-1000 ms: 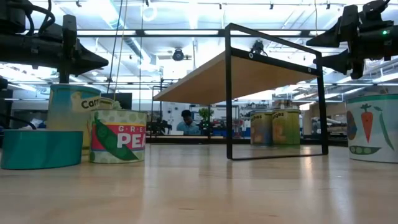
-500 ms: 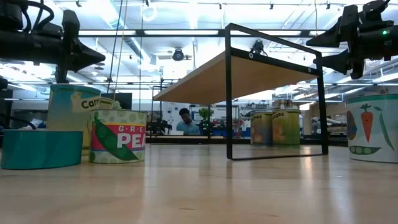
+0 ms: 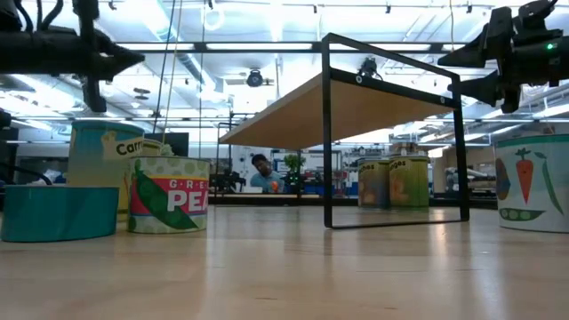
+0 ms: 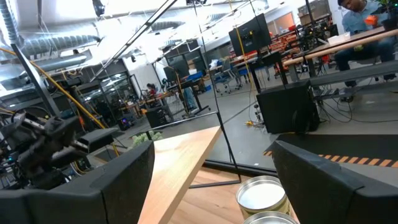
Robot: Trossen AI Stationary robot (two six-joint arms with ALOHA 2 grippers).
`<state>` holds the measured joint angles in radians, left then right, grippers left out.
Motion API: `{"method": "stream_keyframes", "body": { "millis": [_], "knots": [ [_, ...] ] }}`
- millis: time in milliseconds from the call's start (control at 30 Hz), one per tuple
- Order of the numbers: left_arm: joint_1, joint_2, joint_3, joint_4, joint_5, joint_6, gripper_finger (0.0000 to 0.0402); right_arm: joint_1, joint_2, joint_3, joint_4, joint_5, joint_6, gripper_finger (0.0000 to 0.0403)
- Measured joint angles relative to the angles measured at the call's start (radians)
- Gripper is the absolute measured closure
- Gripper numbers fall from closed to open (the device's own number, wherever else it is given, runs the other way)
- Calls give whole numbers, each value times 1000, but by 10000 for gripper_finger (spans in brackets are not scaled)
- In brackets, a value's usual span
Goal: Pick and place cans onto a shelf
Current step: Put the large canned peas on the shelf
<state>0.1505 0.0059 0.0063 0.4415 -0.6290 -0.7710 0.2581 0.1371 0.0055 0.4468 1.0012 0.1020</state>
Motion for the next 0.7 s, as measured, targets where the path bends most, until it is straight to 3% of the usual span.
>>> {"method": "stream_keyframes", "body": {
  "millis": [200, 300, 500, 700],
  "knots": [
    [0, 0, 2, 86, 227, -8, 381, 0, 0, 0, 0, 0, 0, 70],
    [-6, 1, 22, 75, 288, -1, 381, 0, 0, 0, 0, 0, 0, 70],
    [-11, 1, 96, 31, 285, 74, 381, 0, 0, 0, 122, -7, 22, 70],
    [-11, 8, 188, -221, 272, 85, 379, -4, 0, 0, 389, 30, 105, 70]
  ]
}}
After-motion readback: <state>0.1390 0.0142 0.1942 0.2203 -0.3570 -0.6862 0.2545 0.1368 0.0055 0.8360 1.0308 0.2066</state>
